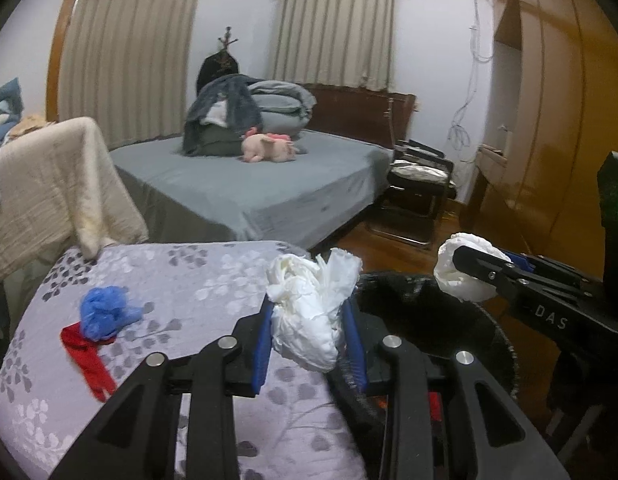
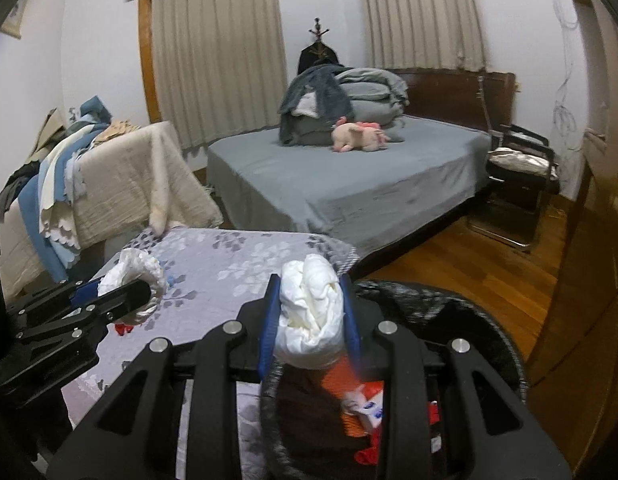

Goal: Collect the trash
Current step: 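Carry both white tissues over the trash bin and open both tools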

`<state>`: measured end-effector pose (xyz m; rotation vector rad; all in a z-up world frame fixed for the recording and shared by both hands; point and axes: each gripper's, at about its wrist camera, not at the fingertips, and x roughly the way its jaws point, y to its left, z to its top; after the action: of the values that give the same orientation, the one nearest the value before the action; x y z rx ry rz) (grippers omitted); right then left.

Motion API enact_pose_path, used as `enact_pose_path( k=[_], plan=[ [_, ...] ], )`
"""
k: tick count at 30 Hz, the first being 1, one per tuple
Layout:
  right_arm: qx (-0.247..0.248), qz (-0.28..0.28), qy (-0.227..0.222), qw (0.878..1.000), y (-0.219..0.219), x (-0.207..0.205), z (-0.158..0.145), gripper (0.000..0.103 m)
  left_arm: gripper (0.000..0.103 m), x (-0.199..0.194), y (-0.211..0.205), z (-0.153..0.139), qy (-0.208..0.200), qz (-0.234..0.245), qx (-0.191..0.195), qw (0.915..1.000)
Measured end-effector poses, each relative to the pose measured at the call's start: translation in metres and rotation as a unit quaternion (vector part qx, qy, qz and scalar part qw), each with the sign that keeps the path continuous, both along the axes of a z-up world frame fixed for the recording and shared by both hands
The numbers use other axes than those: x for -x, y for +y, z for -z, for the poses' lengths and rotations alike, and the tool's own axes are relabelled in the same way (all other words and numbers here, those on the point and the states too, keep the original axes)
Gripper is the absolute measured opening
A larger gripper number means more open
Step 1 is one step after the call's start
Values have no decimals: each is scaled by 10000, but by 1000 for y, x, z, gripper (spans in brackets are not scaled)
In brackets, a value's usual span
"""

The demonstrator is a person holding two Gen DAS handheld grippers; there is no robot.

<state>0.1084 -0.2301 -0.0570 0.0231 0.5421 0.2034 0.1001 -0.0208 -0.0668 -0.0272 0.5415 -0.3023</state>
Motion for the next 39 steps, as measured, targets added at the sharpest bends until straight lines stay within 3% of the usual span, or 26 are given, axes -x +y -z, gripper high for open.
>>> enact_pose_path(
  k=[21,39],
  plan=[
    [98,658,81,9978,-70,21,12,28,32,6,-80,-5,-123,803,-127,9966],
    [154,904,424,9949,-100,5,43,28,32,-31,-122,38,314,1190,-178,9922]
  ],
)
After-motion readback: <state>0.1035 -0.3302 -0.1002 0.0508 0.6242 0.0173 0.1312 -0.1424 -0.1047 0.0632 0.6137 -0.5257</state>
